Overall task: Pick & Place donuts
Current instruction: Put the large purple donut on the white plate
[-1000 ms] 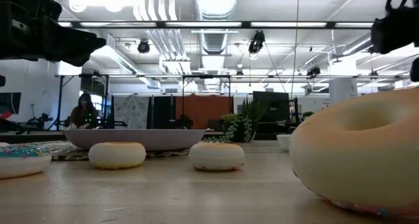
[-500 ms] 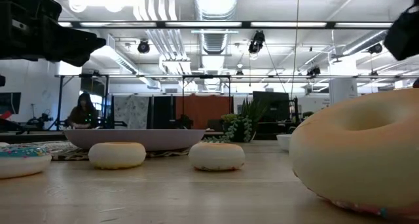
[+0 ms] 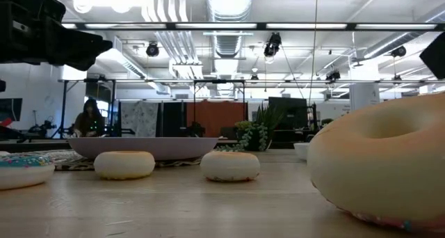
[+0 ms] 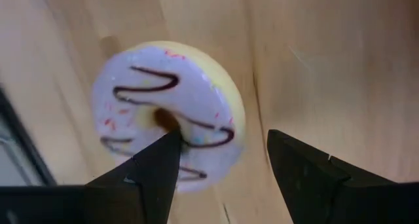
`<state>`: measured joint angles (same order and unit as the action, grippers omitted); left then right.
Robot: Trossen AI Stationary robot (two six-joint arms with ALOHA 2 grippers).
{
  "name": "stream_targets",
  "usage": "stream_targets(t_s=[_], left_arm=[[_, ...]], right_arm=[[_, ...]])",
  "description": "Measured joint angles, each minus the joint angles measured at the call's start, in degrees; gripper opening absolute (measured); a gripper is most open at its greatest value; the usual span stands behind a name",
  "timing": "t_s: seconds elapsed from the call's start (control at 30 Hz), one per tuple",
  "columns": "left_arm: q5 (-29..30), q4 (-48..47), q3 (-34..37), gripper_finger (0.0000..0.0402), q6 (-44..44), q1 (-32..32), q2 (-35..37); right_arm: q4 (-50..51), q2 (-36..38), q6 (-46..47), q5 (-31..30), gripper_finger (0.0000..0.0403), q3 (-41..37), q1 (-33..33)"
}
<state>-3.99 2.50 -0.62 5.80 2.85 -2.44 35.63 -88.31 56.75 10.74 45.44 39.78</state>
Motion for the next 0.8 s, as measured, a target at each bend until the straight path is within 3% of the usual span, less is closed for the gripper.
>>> stream_targets(t_s=[0.23, 0.43, 0.63, 0.8], left_arm=[[0.0, 0.0, 0.0, 0.0108, 0.0, 0.0, 0.0], [0.0, 0.0, 0.0, 0.0108, 0.0, 0.0, 0.0], [0.0, 0.0, 0.0, 0.0108, 0.0, 0.0, 0.0], [0.0, -0.2, 0.0, 0.0108, 0.0, 0.0, 0.0]], right_arm=[[0.0, -5.0, 1.8, -2.5, 0.0209, 2.6, 0.3], [0.2, -4.8, 1.8, -3.6, 0.0127, 2.9, 0.3], [5.5, 4.8, 3.8, -10.0, 0.0022, 2.9, -0.8], [9.4, 13.6, 5.4, -16.4, 0.0026, 2.0, -7.8]])
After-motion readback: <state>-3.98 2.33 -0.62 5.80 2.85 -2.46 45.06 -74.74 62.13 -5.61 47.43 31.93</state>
